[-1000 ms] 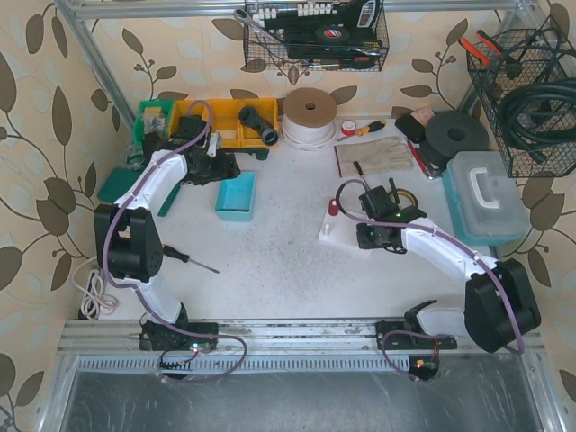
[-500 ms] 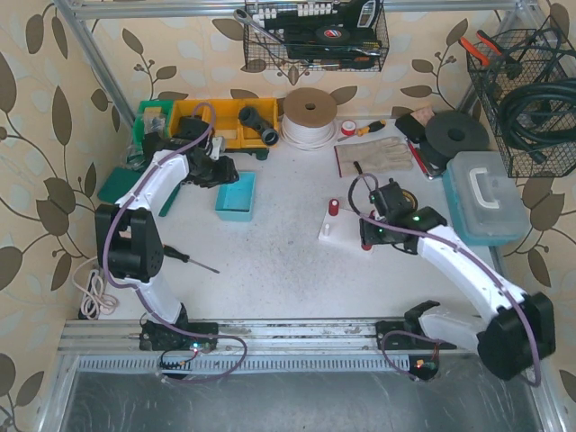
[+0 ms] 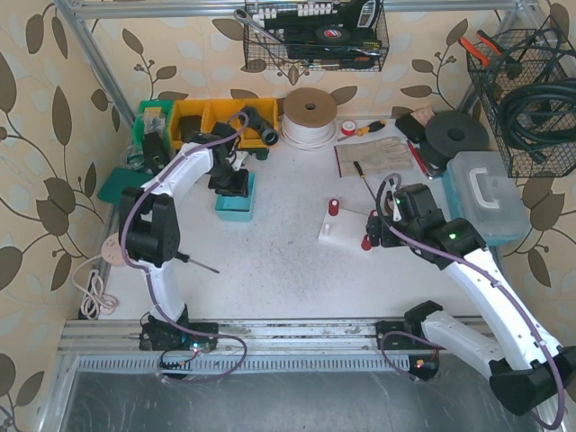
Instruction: Install the large spring
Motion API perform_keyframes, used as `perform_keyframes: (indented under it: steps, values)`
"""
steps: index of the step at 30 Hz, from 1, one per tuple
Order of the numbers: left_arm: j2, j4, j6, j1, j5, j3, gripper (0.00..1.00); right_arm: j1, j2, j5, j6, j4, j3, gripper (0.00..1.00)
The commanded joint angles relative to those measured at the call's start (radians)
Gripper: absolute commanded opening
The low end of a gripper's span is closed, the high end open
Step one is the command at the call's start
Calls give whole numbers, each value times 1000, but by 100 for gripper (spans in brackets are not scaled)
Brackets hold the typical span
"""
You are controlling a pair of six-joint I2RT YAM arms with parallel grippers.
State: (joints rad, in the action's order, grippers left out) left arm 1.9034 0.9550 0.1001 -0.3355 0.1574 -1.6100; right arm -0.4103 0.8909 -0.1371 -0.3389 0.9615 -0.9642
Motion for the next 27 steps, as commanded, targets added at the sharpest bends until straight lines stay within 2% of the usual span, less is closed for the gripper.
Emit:
perform_keyframes:
  steps: [1, 7, 13, 19, 27]
  values:
    - [64, 105, -70, 1, 5, -56, 43, -3, -8, 7, 9, 41, -27, 96]
    - [129, 147, -120, 7, 21, -64, 49, -3, 24, -3, 9, 29, -41, 96]
    - [200, 99, -125, 7, 63, -47, 53, -4, 83, -4, 4, 10, -68, 96]
    - [257, 62, -156, 7, -32, -57, 50, -2, 126, -20, 7, 3, -94, 96]
    - [221, 26, -174, 9, -152, -128, 45, -3, 163, -15, 8, 9, -100, 96]
